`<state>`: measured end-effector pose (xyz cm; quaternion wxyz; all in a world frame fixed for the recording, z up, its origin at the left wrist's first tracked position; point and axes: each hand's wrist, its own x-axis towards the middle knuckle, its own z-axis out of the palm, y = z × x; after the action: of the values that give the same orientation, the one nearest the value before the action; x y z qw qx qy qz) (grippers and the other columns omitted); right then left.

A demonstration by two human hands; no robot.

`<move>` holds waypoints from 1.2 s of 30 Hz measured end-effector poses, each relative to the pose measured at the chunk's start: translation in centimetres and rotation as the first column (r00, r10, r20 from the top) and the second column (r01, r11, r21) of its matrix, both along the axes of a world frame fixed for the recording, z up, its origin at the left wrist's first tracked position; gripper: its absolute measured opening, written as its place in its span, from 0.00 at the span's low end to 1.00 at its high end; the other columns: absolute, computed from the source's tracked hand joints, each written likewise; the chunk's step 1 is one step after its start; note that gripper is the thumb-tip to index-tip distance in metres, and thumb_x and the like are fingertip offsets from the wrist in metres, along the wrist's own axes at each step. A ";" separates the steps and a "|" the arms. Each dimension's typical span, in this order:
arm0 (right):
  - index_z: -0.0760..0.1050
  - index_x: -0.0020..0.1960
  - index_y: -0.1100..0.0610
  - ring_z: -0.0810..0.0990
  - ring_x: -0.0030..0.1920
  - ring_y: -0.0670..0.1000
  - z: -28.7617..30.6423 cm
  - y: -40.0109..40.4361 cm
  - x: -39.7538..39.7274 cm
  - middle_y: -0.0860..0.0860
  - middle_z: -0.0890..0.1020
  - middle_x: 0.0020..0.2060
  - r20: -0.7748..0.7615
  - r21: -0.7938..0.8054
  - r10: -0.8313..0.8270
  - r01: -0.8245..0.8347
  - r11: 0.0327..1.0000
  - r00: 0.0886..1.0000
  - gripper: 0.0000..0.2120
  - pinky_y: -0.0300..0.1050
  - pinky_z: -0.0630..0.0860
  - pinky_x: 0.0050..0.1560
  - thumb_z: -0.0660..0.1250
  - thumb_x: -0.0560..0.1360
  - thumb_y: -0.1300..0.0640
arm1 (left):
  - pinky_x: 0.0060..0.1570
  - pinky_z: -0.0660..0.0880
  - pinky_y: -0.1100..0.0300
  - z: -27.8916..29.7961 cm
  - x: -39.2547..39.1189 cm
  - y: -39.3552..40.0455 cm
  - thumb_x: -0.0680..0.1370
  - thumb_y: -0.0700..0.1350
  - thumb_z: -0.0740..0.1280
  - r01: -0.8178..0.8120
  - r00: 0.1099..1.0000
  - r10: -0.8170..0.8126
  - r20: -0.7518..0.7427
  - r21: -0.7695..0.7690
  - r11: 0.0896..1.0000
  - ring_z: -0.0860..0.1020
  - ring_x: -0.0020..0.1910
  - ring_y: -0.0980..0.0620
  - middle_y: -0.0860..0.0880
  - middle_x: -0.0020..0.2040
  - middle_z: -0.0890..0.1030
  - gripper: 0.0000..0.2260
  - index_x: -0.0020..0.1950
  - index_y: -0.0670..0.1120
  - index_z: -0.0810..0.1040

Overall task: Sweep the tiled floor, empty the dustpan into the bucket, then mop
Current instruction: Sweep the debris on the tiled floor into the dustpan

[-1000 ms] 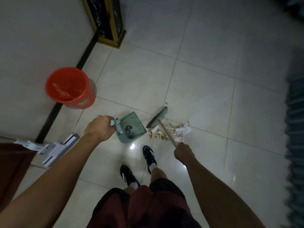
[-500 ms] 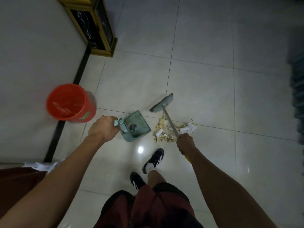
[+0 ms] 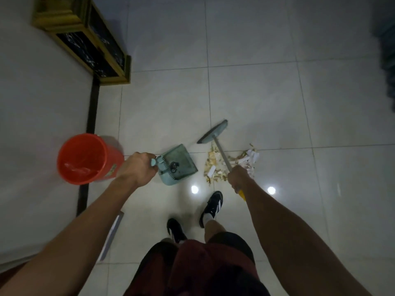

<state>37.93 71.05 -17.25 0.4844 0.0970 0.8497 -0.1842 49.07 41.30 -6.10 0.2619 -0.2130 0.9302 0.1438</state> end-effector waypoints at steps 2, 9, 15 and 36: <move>0.74 0.57 0.67 0.79 0.30 0.51 -0.4 0.3 1.7 0.56 0.80 0.38 -0.001 0.055 -0.043 0.043 0.998 0.999 0.10 0.39 0.71 0.18 0.65 0.78 0.64 | 0.42 0.81 0.51 -0.4 -0.7 -0.1 0.76 0.49 0.66 0.039 0.999 -0.039 0.017 0.012 0.999 0.82 0.43 0.41 0.43 0.45 0.84 0.03 0.42 0.54 0.77; 0.73 0.61 0.67 0.80 0.36 0.53 1.1 0.7 9.3 0.59 0.80 0.47 -0.011 0.060 -0.213 0.213 0.975 0.977 0.13 0.42 0.75 0.30 0.61 0.78 0.63 | 0.44 0.78 0.54 -1.3 -1.5 -1.2 0.76 0.49 0.68 0.177 0.984 -0.178 0.003 0.031 0.984 0.81 0.47 0.39 0.43 0.48 0.83 0.06 0.49 0.51 0.82; 0.74 0.57 0.65 0.77 0.32 0.52 1.6 -1.1 15.0 0.57 0.79 0.43 -0.071 0.080 -0.339 0.344 0.936 0.938 0.09 0.40 0.71 0.20 0.62 0.79 0.64 | 0.40 0.75 0.57 -1.1 0.2 -3.0 0.76 0.48 0.68 0.296 0.955 -0.294 -0.039 0.084 0.951 0.78 0.42 0.43 0.45 0.45 0.81 0.02 0.45 0.54 0.80; 0.78 0.54 0.68 0.78 0.30 0.53 2.5 -0.4 21.2 0.58 0.81 0.37 -0.054 -0.270 -0.805 0.767 0.582 0.591 0.09 0.43 0.78 0.29 0.66 0.78 0.62 | 0.41 0.73 0.57 -2.0 4.8 -3.0 0.76 0.48 0.67 0.361 0.933 -0.361 -0.012 0.060 0.931 0.77 0.42 0.44 0.46 0.46 0.81 0.04 0.48 0.52 0.82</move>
<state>59.16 70.67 -14.79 0.2851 0.3940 0.7303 -0.4797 53.90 38.34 -8.13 0.2902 -0.0305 0.9487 0.1219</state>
